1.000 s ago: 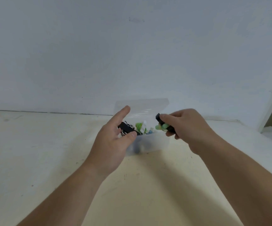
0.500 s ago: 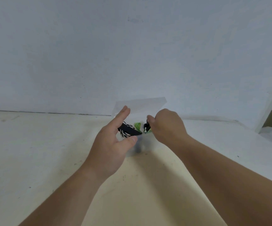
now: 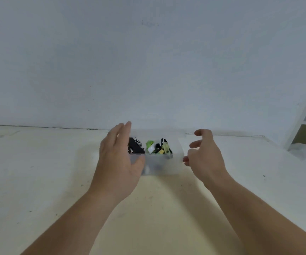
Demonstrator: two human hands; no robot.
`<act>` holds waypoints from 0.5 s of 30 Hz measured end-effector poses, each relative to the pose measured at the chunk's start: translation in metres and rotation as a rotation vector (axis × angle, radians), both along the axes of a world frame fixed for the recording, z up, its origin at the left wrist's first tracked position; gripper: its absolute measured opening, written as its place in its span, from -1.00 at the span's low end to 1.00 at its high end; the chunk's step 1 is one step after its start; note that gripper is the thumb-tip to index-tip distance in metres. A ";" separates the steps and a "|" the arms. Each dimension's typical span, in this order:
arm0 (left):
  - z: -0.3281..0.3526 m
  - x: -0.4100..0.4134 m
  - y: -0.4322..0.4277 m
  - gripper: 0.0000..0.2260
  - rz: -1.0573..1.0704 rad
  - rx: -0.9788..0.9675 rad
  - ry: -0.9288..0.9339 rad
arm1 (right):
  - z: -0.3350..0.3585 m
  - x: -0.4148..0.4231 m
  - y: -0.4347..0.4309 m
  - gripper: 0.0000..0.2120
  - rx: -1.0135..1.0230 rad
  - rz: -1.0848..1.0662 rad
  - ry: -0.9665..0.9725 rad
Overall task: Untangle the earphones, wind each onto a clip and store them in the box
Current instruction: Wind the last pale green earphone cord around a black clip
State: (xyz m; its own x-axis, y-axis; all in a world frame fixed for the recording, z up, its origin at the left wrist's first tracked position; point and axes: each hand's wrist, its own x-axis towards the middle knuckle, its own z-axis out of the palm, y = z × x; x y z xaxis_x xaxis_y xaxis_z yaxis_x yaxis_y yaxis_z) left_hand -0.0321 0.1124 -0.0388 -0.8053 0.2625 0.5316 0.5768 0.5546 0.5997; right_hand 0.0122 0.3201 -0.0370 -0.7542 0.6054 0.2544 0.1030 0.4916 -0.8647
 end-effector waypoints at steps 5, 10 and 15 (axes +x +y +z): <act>-0.012 -0.003 0.000 -0.26 -0.080 -0.309 -0.099 | -0.003 0.015 -0.014 -0.23 0.591 0.307 -0.097; -0.014 -0.004 0.003 -0.12 -0.129 -0.369 -0.151 | -0.010 0.011 -0.018 -0.12 0.785 0.345 -0.274; -0.022 -0.009 0.004 -0.11 -0.119 -0.328 -0.126 | -0.016 0.012 -0.035 -0.10 0.720 0.242 -0.295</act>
